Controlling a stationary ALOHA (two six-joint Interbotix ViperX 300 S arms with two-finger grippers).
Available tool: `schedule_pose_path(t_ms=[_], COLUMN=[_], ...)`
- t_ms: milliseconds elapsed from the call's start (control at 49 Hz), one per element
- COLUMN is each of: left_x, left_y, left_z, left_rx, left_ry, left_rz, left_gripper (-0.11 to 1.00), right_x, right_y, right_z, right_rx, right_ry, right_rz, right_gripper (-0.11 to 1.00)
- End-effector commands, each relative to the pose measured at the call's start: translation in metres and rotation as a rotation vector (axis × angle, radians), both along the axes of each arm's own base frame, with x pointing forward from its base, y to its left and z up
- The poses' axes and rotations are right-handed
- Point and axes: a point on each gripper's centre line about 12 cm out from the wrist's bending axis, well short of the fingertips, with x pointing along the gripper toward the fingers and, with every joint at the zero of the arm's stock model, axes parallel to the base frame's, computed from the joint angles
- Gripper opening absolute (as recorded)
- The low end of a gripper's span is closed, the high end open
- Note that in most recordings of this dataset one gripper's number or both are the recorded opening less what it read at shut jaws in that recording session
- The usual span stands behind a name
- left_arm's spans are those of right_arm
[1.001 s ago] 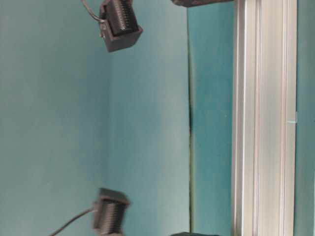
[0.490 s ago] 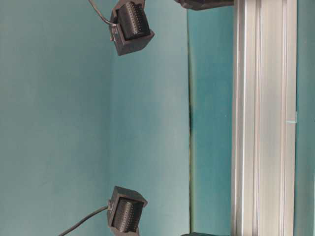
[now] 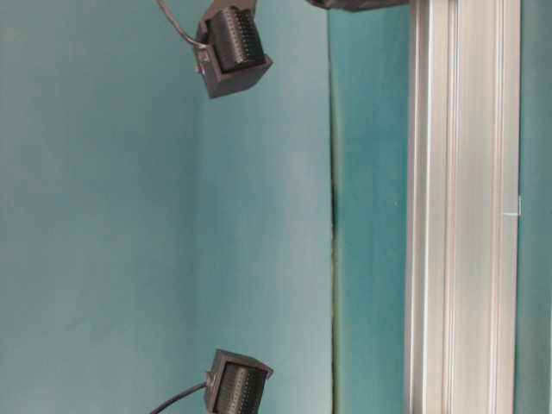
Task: Lift the metal rail with both hands and move it towards you.
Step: 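Close both grippers around the rail near each end, then lift the rail off the table with both grippers together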
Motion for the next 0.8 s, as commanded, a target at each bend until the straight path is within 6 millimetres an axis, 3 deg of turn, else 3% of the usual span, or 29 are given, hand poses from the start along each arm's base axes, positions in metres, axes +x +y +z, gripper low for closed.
schedule_pose_path(t_ms=[0,776], left_x=[0.005,0.007], left_y=[-0.001,-0.014], left_z=[0.003,0.004], left_rx=[0.000,-0.005], left_ry=[-0.025,-0.027], left_rz=[-0.001,-0.034], left_gripper=[0.40,0.38], right_x=[0.001,0.003], right_y=[0.001,0.001], right_z=[-0.001,-0.001], right_rx=[0.002,0.009], right_ry=[0.001,-0.005], right_rz=[-0.001,-0.007], right_gripper=[0.40,0.40])
